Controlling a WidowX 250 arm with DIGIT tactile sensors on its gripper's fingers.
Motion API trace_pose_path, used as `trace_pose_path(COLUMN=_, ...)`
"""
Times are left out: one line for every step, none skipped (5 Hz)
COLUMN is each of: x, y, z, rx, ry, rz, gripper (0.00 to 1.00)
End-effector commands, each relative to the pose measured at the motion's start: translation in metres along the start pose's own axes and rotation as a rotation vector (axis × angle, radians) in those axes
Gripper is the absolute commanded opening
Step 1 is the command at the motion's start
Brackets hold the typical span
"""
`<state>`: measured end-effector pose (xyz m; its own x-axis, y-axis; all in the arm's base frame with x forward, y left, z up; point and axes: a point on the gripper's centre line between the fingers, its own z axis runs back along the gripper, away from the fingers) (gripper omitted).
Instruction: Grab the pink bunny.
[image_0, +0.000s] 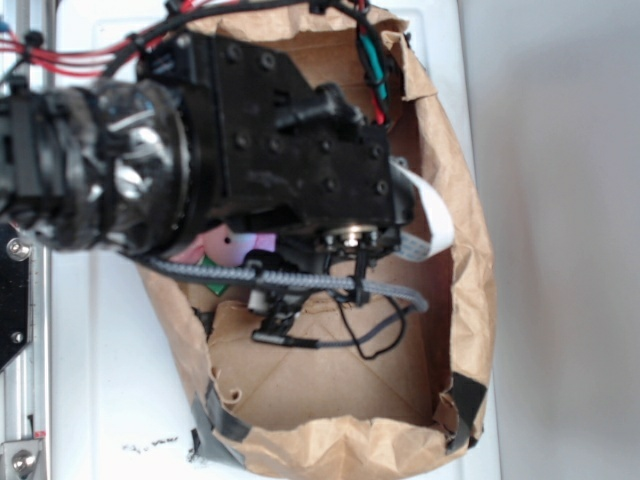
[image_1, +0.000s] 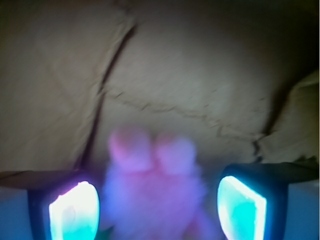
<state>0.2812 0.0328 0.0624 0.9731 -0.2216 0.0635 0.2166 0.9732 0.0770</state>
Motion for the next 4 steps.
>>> trace_pose_path(x=0.013, y=-0.001, z=-0.010, rx=0.040, ry=-0.047, rz=0.037, gripper=0.65)
trace_pose_path(x=0.012, y=0.004, z=-0.006, rx=0.042, ry=-0.074, rz=0.073, gripper=0.00)
trace_pose_path(x=0.013, y=0.006, z=-0.002, rx=0.041, ry=-0.089, rz=0.084, gripper=0.00)
trace_pose_path(x=0.012, y=0.010, z=0.007, rx=0.039, ry=-0.086, rz=0.095, gripper=0.00)
